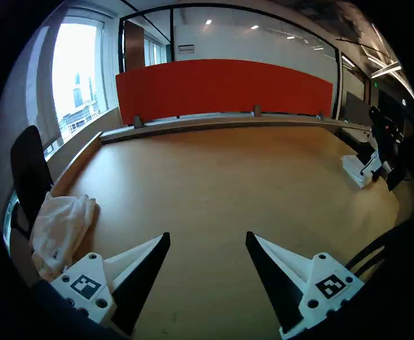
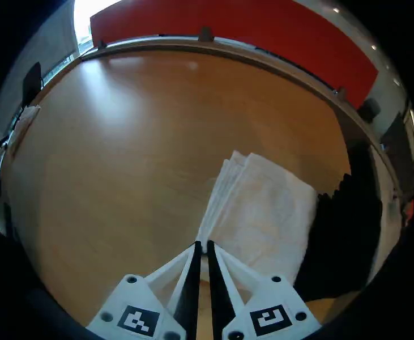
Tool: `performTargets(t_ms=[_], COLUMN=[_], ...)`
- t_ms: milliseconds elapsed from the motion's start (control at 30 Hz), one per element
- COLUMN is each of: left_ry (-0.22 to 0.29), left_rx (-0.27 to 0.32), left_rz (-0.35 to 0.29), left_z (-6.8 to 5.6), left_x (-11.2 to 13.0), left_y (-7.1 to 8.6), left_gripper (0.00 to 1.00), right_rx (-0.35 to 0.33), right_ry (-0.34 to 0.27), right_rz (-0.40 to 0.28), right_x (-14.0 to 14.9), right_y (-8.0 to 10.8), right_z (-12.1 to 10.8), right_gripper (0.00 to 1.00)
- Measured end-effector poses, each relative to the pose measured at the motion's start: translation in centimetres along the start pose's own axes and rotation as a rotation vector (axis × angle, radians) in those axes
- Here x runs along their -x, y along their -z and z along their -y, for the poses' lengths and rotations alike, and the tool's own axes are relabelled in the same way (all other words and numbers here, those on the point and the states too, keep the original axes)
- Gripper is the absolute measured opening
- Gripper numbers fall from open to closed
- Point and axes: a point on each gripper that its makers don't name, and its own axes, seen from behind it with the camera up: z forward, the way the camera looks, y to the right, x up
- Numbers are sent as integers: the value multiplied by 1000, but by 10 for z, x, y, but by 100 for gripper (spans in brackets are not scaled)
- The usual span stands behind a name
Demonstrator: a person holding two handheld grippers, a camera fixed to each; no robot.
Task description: Fold towel
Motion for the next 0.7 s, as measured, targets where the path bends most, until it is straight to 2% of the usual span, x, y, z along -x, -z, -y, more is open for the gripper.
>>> performTargets(t_ms=[700], left_ry=[-2], left_rx=[1], left_rz=[1], left_z=[0], left_x=[-1], left_y=[-1], left_gripper=[99], right_rx=[-35], right_ry=[13], right_rz=[13], right_x=[7], right_y=[6], right_z=[3], right_gripper=[9])
